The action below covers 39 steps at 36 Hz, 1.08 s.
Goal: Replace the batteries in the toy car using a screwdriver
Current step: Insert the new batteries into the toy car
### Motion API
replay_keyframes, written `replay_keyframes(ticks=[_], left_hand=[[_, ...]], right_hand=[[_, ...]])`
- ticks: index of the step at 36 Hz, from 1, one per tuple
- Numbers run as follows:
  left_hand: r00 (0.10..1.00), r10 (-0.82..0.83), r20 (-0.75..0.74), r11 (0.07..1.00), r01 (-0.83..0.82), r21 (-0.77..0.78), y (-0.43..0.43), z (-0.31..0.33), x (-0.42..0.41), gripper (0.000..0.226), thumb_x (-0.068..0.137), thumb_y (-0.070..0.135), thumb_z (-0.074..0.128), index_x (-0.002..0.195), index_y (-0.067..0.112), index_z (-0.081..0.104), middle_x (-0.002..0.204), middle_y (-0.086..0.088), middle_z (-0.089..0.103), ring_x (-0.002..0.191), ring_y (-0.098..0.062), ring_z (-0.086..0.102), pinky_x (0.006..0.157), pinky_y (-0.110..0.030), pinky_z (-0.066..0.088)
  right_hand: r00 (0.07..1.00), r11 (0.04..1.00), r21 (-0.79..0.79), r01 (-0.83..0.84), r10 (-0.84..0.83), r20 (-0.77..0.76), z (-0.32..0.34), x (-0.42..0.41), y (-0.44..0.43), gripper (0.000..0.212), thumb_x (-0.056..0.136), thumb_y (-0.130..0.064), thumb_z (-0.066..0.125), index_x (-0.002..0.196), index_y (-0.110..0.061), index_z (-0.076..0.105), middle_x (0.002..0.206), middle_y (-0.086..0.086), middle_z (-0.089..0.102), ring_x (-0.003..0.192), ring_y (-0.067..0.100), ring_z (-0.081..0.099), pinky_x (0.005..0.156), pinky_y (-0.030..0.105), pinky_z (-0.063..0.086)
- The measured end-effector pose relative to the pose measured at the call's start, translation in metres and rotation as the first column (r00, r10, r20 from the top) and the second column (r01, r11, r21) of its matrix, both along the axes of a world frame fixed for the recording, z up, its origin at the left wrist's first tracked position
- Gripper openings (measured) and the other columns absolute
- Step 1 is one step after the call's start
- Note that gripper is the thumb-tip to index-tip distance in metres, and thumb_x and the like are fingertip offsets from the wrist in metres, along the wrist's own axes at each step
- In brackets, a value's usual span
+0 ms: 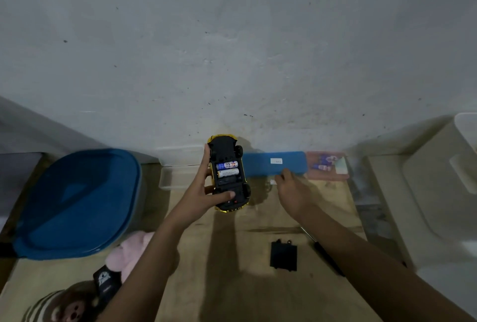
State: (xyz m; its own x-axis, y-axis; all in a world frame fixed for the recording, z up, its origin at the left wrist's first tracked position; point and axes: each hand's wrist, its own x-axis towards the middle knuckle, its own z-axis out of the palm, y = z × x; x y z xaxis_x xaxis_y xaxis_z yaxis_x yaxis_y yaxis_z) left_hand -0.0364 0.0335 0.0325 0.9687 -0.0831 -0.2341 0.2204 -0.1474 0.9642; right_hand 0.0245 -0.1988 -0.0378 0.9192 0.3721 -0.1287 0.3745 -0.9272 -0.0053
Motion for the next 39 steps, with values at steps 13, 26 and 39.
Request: replay_keyframes(ticks=[13, 26, 39], left_hand=[[0.994, 0.112, -0.014, 0.989, -0.113, -0.093, -0.008, 0.012, -0.001, 0.111, 0.076, 0.002, 0.074, 0.127, 0.073, 0.007, 0.132, 0.004, 0.047, 0.119, -0.02, 0.054, 0.091, -0.043, 0.053], [0.989, 0.079, 0.123, 0.992, -0.066, -0.109, -0.022, 0.061, -0.008, 0.112, 0.076, 0.001, 0.074, 0.135, 0.064, 0.002, 0.135, 0.002, 0.045, 0.117, -0.014, 0.056, 0.094, -0.04, 0.051], [0.962, 0.072, 0.265, 0.993, -0.044, -0.112, -0.027, 0.1, -0.044, 0.11, 0.077, 0.001, 0.073, 0.133, 0.064, 0.003, 0.134, 0.005, 0.045, 0.105, -0.003, 0.062, 0.094, -0.039, 0.051]], right_hand=[[0.992, 0.696, 0.711, 0.098, -0.013, -0.123, 0.045, -0.003, -0.003, 0.02, 0.095, -0.022, 0.048, 0.108, -0.011, 0.06, 0.102, 0.0, 0.061, 0.099, 0.021, 0.05, 0.081, 0.032, 0.042], [0.978, 0.537, 0.822, -0.191, 0.179, 0.11, 0.135, -0.014, 0.021, 0.023, 0.087, -0.017, 0.055, 0.103, -0.005, 0.067, 0.094, 0.003, 0.063, 0.084, -0.003, 0.052, 0.075, 0.003, 0.039], [0.994, 0.341, 0.938, -0.067, -0.057, 0.092, 0.172, -0.058, 0.042, 0.032, 0.073, -0.01, 0.077, 0.099, -0.007, 0.059, 0.087, 0.003, 0.058, 0.068, 0.007, 0.055, 0.063, 0.007, 0.046]])
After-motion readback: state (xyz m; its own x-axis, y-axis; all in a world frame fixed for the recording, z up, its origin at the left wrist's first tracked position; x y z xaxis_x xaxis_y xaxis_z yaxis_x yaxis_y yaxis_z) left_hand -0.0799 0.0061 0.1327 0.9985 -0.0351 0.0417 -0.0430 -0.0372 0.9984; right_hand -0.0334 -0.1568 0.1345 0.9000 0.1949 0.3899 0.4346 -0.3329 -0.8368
